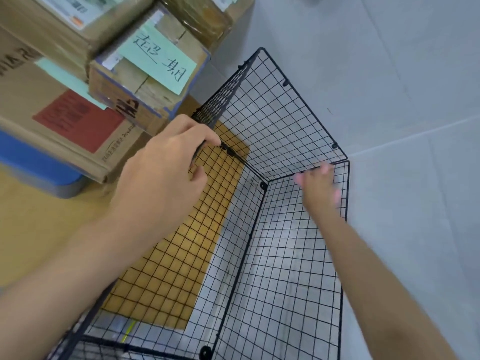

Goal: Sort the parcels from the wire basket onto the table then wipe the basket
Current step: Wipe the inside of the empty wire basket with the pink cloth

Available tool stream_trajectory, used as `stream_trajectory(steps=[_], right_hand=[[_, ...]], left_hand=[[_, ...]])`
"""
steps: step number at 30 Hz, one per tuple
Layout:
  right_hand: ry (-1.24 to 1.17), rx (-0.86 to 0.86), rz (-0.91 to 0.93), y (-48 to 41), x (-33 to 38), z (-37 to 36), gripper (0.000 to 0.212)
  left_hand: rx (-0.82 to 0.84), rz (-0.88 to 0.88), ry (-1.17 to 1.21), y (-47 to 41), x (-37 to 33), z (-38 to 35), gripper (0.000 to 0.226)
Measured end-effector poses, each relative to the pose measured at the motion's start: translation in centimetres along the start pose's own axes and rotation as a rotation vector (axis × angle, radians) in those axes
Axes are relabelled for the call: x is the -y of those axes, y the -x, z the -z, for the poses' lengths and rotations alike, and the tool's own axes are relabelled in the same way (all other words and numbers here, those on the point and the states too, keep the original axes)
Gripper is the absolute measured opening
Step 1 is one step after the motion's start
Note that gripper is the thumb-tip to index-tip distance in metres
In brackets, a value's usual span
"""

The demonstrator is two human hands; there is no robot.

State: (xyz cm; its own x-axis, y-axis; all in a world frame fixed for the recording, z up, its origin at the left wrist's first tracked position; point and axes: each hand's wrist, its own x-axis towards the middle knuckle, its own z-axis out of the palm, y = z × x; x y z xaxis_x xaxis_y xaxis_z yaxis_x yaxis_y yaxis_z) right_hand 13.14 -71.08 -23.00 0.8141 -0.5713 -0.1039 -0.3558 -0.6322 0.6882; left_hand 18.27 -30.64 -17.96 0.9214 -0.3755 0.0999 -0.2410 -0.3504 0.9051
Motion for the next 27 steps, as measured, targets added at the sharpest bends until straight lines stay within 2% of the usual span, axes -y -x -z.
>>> stream_trajectory(steps=[2, 3, 5, 7, 9, 11, 14, 17, 19, 21, 23, 25, 27], right_hand=[[0.102, 0.15, 0.243, 4.1, 4.7, -2.9, 0.05], [0.094, 0.135, 0.315, 6.8, 7.2, -4.3, 0.063], [0.155, 0.313, 0.37, 12.0, 11.0, -4.3, 0.073], [0.033, 0.383, 0.387, 14.4, 11.6, -5.1, 0.07], [-0.031, 0.337, 0.299, 13.5, 9.9, -3.5, 0.064], [-0.014, 0.216, 0.204, 10.6, 6.3, -1.1, 0.058], [0.008, 0.027, -0.026, 5.8, 0.1, 3.6, 0.059], [0.038, 0.01, -0.064, 4.2, -2.2, 4.5, 0.06], [0.01, 0.04, -0.057, 5.8, -0.5, 3.3, 0.048], [0.105, 0.086, 0.037, 8.7, 3.2, 0.9, 0.035], [0.171, 0.233, 0.211, 12.8, 7.4, -1.5, 0.036], [0.165, 0.399, 0.401, 17.5, 10.6, -3.5, 0.05], [0.205, 0.436, 0.519, 20.1, 11.3, -3.7, 0.068]], left_hand=[[-0.007, 0.004, -0.015, 0.1, -0.1, 0.0, 0.038], [-0.008, 0.004, -0.02, 0.1, -0.1, 0.1, 0.038], [-0.007, -0.001, -0.018, 0.1, -0.1, 0.1, 0.039], [-0.001, -0.006, -0.017, 0.0, -0.1, 0.0, 0.039], [0.002, -0.006, -0.017, 0.0, -0.1, 0.0, 0.039], [0.006, -0.001, -0.005, -0.1, -0.1, 0.0, 0.039], [0.007, 0.011, 0.0, 0.0, -0.1, -0.1, 0.039], [0.003, 0.019, 0.0, -0.1, 0.1, -0.1, 0.039], [-0.002, 0.02, -0.001, 0.0, 0.2, -0.1, 0.039], [-0.001, 0.012, -0.001, 0.0, 0.2, -0.1, 0.039], [-0.004, 0.002, 0.001, 0.0, 0.2, 0.0, 0.039], [0.004, -0.002, 0.003, -0.1, 0.2, 0.0, 0.04], [0.008, 0.002, -0.002, -0.1, 0.2, 0.0, 0.04]])
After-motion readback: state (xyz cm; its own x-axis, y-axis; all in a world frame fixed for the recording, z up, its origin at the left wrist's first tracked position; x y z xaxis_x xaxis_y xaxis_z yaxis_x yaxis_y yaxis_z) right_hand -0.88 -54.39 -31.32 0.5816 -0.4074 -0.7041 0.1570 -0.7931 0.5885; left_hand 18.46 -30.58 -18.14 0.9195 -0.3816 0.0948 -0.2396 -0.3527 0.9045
